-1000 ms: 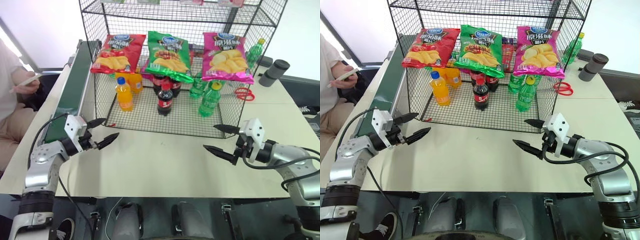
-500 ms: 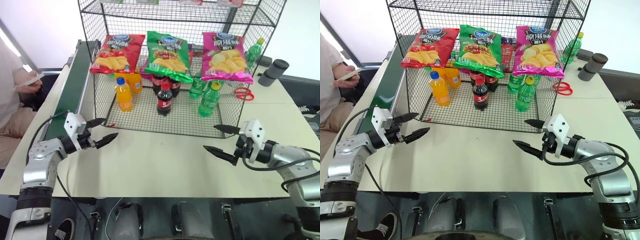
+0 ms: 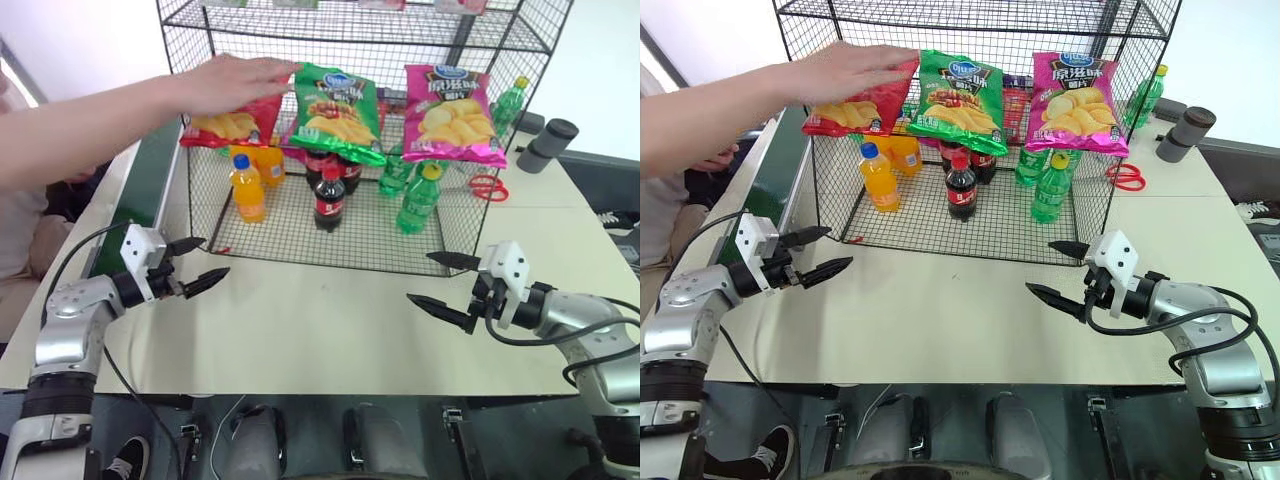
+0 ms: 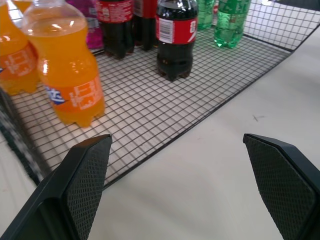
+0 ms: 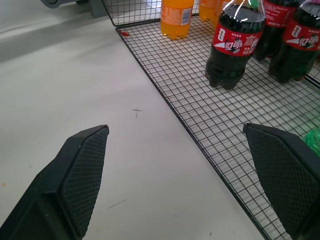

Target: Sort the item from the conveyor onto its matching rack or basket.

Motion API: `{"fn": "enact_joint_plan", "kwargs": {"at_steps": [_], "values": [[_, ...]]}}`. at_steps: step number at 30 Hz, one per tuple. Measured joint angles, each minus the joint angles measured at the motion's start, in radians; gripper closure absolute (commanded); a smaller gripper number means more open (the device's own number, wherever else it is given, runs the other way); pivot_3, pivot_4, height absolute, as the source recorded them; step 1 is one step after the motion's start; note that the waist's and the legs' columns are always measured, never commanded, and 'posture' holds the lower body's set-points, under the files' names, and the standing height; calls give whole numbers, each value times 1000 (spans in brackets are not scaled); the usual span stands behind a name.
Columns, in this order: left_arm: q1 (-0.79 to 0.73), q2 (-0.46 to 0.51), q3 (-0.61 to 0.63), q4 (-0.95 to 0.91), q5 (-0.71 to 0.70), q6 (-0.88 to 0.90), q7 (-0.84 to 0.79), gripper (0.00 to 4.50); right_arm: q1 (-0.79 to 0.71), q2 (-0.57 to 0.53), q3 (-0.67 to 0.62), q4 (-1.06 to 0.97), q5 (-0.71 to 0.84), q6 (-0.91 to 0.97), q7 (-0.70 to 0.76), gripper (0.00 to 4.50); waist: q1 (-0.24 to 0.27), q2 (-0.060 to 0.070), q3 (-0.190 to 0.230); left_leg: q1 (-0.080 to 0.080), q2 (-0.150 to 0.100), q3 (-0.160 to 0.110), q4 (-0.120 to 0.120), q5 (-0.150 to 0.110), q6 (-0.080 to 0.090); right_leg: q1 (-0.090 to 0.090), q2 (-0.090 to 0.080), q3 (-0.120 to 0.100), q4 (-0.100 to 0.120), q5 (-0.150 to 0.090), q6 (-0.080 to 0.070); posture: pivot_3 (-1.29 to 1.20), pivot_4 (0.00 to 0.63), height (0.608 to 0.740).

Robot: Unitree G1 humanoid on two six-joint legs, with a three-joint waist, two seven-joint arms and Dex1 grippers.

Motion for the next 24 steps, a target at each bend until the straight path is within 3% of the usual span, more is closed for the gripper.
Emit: {"fn": "enact_joint_plan", "kwargs": {"at_steps": [24], "values": [[19,-7,-1,-38,-1,0,26,0,-7,3,24,-3,-17,-7,-12,1,0,0,0,0,0,0,0,0,0,0,0,0,0,0,0,0,150,740]]}}
